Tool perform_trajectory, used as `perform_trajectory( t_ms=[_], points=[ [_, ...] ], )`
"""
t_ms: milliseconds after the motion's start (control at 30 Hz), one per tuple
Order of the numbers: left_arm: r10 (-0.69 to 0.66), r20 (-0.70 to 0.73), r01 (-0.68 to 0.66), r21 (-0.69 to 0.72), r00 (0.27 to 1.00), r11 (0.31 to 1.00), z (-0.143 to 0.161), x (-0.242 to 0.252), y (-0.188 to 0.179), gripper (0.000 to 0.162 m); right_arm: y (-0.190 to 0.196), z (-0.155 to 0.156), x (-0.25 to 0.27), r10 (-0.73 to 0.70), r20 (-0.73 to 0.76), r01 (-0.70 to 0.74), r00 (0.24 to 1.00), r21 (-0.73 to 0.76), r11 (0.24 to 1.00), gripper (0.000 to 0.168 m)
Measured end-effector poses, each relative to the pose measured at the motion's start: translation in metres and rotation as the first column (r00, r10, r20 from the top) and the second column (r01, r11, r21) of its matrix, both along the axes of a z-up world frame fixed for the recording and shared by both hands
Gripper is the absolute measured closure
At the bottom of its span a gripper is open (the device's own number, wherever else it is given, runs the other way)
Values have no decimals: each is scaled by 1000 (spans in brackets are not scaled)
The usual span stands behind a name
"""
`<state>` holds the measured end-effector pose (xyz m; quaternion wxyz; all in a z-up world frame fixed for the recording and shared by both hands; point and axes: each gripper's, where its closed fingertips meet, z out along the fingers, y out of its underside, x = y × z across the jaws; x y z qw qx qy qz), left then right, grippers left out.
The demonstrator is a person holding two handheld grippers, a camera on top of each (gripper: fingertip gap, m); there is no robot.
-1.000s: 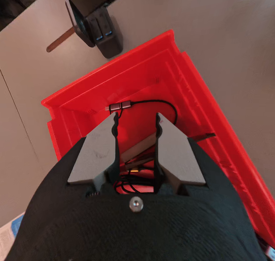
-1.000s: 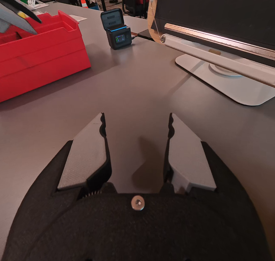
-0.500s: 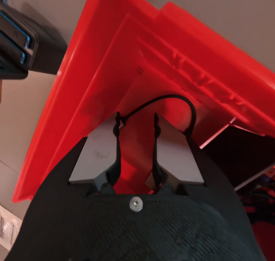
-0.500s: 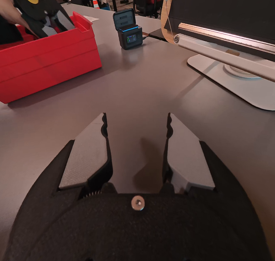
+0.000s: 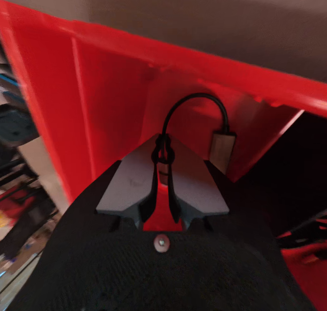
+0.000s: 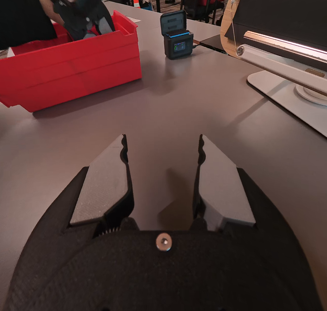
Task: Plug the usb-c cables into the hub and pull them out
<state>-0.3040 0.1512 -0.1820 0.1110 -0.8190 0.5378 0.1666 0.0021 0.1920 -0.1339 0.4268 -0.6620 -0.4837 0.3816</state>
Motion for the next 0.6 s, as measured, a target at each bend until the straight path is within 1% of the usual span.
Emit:
perform_trajectory(
  t_ms=[67,167,267,367,500,600],
  points=[
    [-5,8,4,91,1000,996,24,3,2,160,-1,0,0,4,-3,-4,1000,-6,1000,90],
    [31,7,-32,232,1000,972,76,-4,2,161,-1,0,-1,6,1,-6,1000,-1,1000,90],
    [75,-2,-69,367,997,927,131,-13,-2,160,-2,-1,-1,8,5,-8,1000,5,1000,91],
    [107,39,-112,487,994,866,177,-12,-6,161,-3,-1,-2,10,8,-10,1000,8,1000,91],
    [129,92,-158,612,987,775,224,2,-8,161,-3,0,-1,5,7,-5,1000,14,1000,92],
    [139,124,-186,643,983,743,244,16,-9,161,-1,1,0,-5,-5,5,1000,6,1000,92]
  ],
)
